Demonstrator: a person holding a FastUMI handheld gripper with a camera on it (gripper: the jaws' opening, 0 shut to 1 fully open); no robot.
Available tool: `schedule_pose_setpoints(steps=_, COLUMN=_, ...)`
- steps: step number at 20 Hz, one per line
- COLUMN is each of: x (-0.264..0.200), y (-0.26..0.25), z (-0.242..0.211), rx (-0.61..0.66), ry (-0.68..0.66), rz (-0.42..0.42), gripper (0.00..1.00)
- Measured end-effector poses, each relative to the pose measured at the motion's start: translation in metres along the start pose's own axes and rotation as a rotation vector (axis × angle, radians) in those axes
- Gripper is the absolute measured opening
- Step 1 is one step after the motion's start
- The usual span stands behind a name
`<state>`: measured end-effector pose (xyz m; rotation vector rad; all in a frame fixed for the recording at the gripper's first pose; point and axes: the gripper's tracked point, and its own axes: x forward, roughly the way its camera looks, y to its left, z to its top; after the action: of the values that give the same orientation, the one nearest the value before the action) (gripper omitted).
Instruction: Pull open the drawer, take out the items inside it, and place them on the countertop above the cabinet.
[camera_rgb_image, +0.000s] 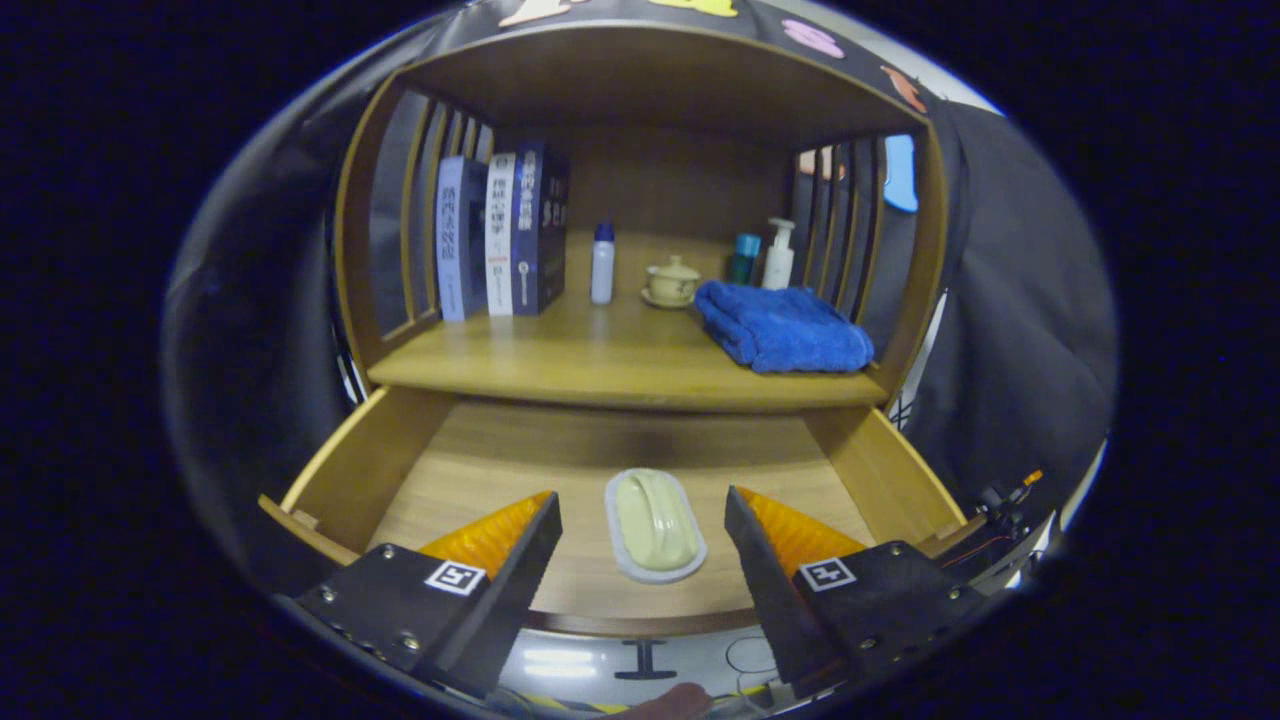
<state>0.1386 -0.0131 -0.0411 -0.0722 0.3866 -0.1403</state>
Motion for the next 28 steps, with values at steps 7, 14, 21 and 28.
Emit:
schedule_pose_setpoints(steps=7, x=0.041, y=0.005, z=-0.028, rx=-0.007, ry=0.144, rz=0.022, gripper=0.89)
schedule_pose_setpoints(steps=14, x=0.059, y=-0.013, z=-0.034, rx=0.044, ry=0.129, rz=-0.074, gripper=0.29)
schedule_pose_setpoints(steps=21, x=0.057, y=-0.011, z=-0.022, rx=0.033, ry=0.039, rz=-0.085, gripper=0.04)
schedule_pose_setpoints(steps=28, x=0.035, y=-0.008, z=-0.004, rx=0.034, ry=-0.047, rz=-0.079, gripper=0.04)
